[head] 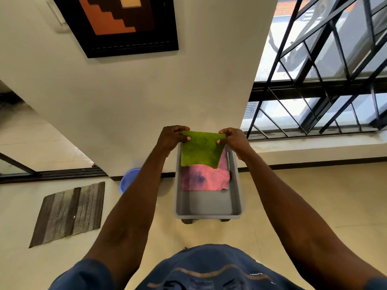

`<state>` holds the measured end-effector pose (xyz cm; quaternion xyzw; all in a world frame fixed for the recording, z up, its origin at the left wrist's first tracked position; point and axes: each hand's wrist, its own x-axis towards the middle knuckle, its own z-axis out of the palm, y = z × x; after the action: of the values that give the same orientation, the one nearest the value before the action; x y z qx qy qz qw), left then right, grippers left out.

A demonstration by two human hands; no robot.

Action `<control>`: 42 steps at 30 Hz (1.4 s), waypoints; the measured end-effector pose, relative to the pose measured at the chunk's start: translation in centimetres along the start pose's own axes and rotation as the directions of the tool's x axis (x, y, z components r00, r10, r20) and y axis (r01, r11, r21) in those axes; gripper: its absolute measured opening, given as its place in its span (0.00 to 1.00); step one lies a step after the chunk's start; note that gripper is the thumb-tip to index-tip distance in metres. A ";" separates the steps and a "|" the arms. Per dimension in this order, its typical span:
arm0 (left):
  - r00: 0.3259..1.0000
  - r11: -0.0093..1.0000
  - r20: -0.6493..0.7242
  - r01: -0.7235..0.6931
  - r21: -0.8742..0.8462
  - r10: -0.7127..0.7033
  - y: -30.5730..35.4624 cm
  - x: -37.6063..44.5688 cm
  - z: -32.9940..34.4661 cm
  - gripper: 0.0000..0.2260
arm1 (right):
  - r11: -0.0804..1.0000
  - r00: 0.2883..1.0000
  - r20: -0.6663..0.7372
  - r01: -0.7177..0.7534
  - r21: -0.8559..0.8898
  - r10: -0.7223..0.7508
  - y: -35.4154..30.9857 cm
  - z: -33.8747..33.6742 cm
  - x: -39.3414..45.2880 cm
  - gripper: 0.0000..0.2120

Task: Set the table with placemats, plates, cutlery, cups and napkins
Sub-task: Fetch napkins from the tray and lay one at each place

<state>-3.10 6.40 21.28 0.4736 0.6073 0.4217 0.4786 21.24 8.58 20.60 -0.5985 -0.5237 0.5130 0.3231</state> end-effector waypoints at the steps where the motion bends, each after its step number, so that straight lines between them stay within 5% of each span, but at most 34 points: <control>1: 1.000 1.000 -0.001 -0.008 0.019 0.008 0.1 0.0 0.0 0.19 | 0.998 0.999 -0.027 0.018 -0.067 -0.020 -0.2 0.1 0.0 0.14; 4: 0.999 0.999 -0.024 -0.024 0.041 0.025 0.4 0.1 0.1 0.17 | 0.996 0.996 -0.076 0.049 -0.078 -0.055 -0.6 0.5 0.2 0.08; 11: 0.998 1.000 -0.057 -0.026 -0.016 0.025 1.3 0.1 -0.4 0.16 | 0.877 0.995 -0.009 -0.083 0.473 0.099 -1.0 0.3 0.4 0.12; 25: 0.994 0.973 -0.107 0.002 -0.229 -0.027 3.1 0.2 -1.0 0.11 | 0.835 0.996 0.045 -0.090 0.543 0.078 -4.3 0.1 0.9 0.17; 33: 0.995 0.976 -0.086 -0.057 -0.209 0.040 3.9 0.7 -1.2 0.17 | 0.968 0.996 -0.090 0.010 0.252 0.014 -5.3 -0.2 1.9 0.13; 42: 0.975 0.987 -0.157 -0.150 0.059 0.158 3.6 1.2 -0.6 0.12 | 0.980 0.970 -0.165 0.161 -0.117 -0.180 -5.4 0.3 1.5 0.12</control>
<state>-3.18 8.28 24.62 0.4947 0.6152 0.4799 0.3828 19.30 11.24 25.09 -0.6098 -0.5686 0.4010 0.3795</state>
